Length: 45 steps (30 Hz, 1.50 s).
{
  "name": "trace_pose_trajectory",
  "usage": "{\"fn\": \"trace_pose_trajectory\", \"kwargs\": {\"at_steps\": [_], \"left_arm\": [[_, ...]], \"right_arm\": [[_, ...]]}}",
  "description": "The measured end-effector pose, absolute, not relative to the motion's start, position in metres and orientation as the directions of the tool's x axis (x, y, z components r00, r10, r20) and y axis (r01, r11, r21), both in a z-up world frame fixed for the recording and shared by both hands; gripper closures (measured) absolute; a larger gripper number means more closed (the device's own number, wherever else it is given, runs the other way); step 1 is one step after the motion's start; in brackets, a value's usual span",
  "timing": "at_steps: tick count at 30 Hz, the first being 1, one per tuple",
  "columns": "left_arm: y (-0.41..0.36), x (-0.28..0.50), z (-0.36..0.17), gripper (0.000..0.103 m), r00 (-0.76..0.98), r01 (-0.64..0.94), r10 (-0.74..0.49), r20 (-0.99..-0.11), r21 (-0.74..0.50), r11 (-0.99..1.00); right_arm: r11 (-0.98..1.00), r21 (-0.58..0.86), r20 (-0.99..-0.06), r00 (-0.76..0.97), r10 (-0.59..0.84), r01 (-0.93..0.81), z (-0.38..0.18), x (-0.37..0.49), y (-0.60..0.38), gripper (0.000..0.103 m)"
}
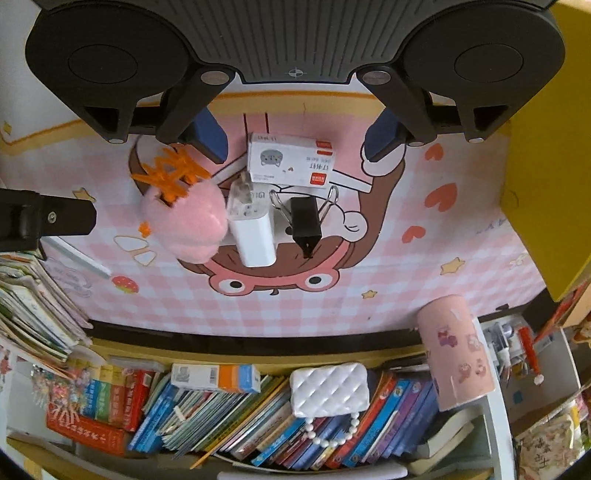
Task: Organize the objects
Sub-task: 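Grasp the white cat-print stapler box with the left gripper while the right grasps the pink plush chick, then carry the stapler box and pink chick toward the yellow box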
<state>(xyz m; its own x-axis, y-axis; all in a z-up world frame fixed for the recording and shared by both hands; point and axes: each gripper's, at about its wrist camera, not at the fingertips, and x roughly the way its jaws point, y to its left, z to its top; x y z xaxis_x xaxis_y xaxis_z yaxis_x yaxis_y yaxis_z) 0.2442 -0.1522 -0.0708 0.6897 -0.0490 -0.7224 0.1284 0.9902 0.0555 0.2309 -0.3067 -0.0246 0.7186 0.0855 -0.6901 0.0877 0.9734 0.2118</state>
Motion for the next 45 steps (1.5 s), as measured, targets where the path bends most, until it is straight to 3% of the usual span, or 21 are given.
{"fn": "trace_pose_trajectory", "kwargs": {"at_steps": [4, 8, 11, 14, 22, 24, 25, 33, 45], "left_arm": [[-0.156, 0.253, -0.079, 0.030, 0.682, 0.123, -0.045, -0.730, 0.054, 0.991], [-0.154, 0.256, -0.081, 0.048, 0.684, 0.115, -0.065, -0.727, 0.020, 0.993], [-0.150, 0.255, -0.080, 0.049, 0.681, 0.110, -0.057, -0.730, 0.025, 0.994], [-0.137, 0.247, -0.074, 0.049, 0.677, 0.077, -0.041, -0.735, 0.015, 0.997], [-0.107, 0.221, -0.053, 0.049, 0.695, 0.023, -0.032, -0.719, -0.022, 0.999], [-0.106, 0.216, -0.049, 0.049, 0.699, 0.028, -0.043, -0.713, -0.033, 0.999], [-0.105, 0.213, -0.047, 0.049, 0.702, 0.032, -0.049, -0.710, -0.037, 0.999], [-0.102, 0.189, -0.020, 0.049, 0.724, 0.087, -0.104, -0.682, -0.059, 0.994], [-0.088, 0.147, 0.000, 0.049, 0.748, 0.129, -0.163, -0.644, -0.100, 0.987]], "right_arm": [[0.971, 0.231, -0.684, 0.720, 0.118, 0.061, -0.024, 0.242, -0.302, 0.047], [0.963, 0.269, -0.677, 0.717, 0.166, 0.031, -0.024, 0.256, -0.296, 0.024], [0.957, 0.289, -0.685, 0.698, 0.209, -0.003, -0.028, 0.268, -0.288, 0.016], [0.954, 0.298, -0.704, 0.673, 0.228, -0.012, -0.037, 0.281, -0.281, 0.014], [0.934, 0.356, -0.734, 0.627, 0.263, 0.025, -0.063, 0.301, -0.276, 0.019], [0.931, 0.366, -0.727, 0.626, 0.283, 0.004, -0.063, 0.301, -0.274, 0.039], [0.930, 0.368, -0.734, 0.613, 0.291, -0.002, -0.064, 0.302, -0.274, 0.042], [0.931, 0.366, -0.708, 0.651, 0.272, 0.009, -0.049, 0.282, -0.282, 0.043], [0.969, 0.247, -0.699, 0.697, 0.158, 0.028, -0.013, 0.186, -0.276, 0.043]]}}
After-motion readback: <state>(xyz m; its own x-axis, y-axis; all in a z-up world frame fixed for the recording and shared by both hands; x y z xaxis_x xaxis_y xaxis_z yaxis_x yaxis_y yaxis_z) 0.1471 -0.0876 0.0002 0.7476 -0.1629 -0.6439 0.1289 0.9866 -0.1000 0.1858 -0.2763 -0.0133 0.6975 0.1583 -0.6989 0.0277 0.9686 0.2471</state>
